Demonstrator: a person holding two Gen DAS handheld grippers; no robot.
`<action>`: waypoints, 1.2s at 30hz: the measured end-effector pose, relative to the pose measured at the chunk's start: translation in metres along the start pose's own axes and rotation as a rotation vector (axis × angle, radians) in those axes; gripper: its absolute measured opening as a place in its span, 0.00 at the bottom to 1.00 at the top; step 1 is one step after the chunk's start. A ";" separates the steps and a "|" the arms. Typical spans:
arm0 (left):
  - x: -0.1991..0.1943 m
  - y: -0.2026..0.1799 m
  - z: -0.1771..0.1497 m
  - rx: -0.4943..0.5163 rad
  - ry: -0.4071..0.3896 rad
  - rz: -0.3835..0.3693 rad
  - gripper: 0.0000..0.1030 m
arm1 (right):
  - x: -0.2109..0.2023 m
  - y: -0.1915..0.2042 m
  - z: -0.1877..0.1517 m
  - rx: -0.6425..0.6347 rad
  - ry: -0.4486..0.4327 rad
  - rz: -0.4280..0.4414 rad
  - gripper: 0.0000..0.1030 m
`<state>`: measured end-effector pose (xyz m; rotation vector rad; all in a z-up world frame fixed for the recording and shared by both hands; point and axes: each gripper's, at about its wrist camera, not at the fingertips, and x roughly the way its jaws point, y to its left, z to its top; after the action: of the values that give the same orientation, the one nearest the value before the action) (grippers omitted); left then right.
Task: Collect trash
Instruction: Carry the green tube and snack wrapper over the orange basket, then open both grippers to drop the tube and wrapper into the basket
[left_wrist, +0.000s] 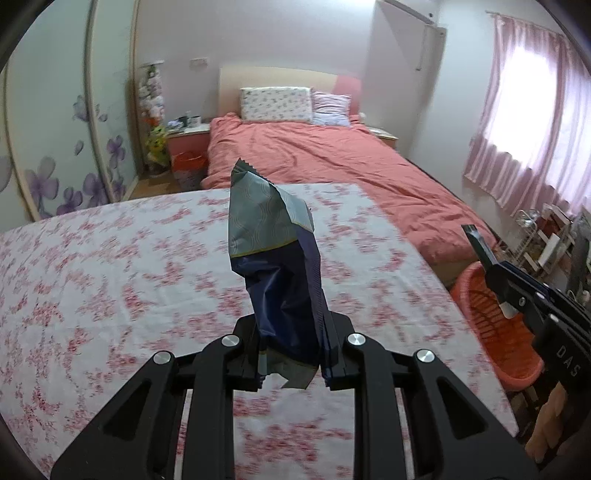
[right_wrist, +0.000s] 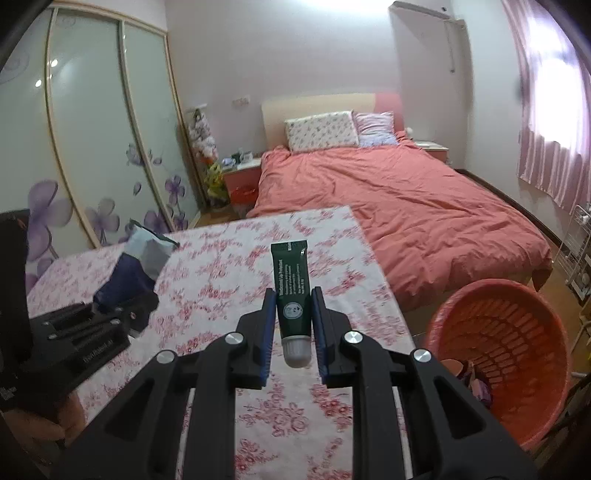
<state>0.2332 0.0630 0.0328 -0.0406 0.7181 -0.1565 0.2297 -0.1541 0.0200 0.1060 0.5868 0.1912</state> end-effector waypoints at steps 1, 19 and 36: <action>-0.002 -0.007 0.001 0.009 -0.003 -0.013 0.21 | -0.006 -0.004 0.000 0.009 -0.013 -0.004 0.19; 0.002 -0.134 0.003 0.168 -0.016 -0.285 0.21 | -0.099 -0.120 -0.008 0.189 -0.229 -0.181 0.19; 0.063 -0.246 -0.022 0.309 0.109 -0.409 0.27 | -0.086 -0.246 -0.037 0.379 -0.208 -0.256 0.21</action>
<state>0.2335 -0.1889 -0.0028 0.1182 0.7815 -0.6637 0.1754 -0.4105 -0.0026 0.4106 0.4184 -0.1808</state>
